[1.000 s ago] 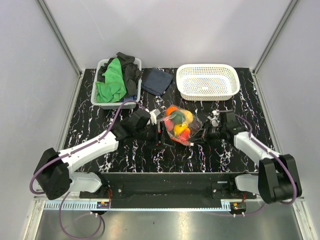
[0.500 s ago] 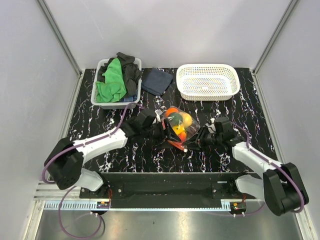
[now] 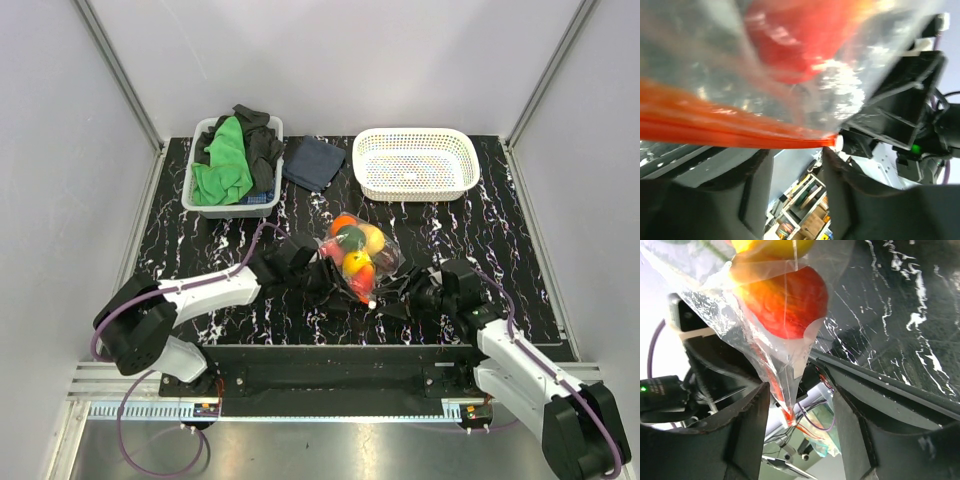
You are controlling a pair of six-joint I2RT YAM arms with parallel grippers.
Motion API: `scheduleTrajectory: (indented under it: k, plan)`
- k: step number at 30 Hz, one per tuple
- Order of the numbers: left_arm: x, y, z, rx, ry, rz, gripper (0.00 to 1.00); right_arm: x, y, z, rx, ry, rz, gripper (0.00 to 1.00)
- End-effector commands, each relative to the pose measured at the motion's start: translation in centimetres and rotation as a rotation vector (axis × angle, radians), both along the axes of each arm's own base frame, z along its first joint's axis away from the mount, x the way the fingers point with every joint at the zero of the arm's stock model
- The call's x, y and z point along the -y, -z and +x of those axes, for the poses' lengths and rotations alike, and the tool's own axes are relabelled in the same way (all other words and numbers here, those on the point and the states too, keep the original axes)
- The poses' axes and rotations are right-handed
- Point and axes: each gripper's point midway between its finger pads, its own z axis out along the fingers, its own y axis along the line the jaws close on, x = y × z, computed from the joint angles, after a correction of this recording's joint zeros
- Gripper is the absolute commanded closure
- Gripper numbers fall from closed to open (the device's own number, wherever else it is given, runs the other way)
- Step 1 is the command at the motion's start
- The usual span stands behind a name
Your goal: Open the zip-top bag and remove the fake food
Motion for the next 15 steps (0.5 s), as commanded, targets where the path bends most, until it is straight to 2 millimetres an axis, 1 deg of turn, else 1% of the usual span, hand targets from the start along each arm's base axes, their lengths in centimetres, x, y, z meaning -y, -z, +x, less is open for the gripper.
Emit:
scheduleTrajectory:
  k: [1, 3, 4, 5, 7, 8, 10, 11, 13, 14, 15]
  plan:
    - [0.5, -1.3, 0.7, 0.04, -0.025, -0.041, 0.67, 0.1, 0.1, 0.2, -0.009, 0.031, 0.006, 0.37]
    - [0.7, -1.0, 0.9, 0.044, -0.023, -0.04, 0.7, -0.1, 0.2, 0.2, -0.006, 0.012, 0.01, 0.37]
    - [0.8, -1.0, 1.0, 0.049, -0.023, -0.039, 0.71, -0.2, 0.2, 0.2, -0.01, 0.005, 0.014, 0.37]
    - [0.8, -1.0, 1.3, 0.054, -0.029, -0.043, 0.71, -0.4, -0.3, 0.4, 0.018, -0.007, 0.028, 0.37]
    - [0.9, -0.9, 1.4, 0.065, -0.029, -0.045, 0.71, -0.7, -0.4, 0.7, 0.03, -0.018, 0.036, 0.37]
    - [0.9, -0.9, 1.6, 0.069, -0.028, -0.046, 0.71, -0.9, -0.8, 0.8, 0.039, -0.035, 0.05, 0.37]
    - [0.8, -0.6, 1.7, 0.073, -0.025, -0.039, 0.71, -1.3, -0.8, 1.1, 0.046, -0.06, 0.063, 0.39]
    - [0.8, -0.6, 1.8, 0.077, -0.023, -0.042, 0.73, -1.5, -1.0, 1.2, 0.056, -0.075, 0.064, 0.41]
    - [0.7, -0.8, 1.9, 0.093, -0.022, -0.043, 0.76, -1.6, -0.6, 1.4, 0.05, -0.077, 0.059, 0.45]
    - [0.7, -0.9, 1.9, 0.093, -0.02, -0.039, 0.77, -1.6, -0.6, 1.6, 0.053, -0.071, 0.054, 0.53]
    - [0.6, -1.0, 1.9, 0.101, -0.019, -0.039, 0.79, -1.6, -0.3, 1.7, 0.05, -0.07, 0.052, 0.58]
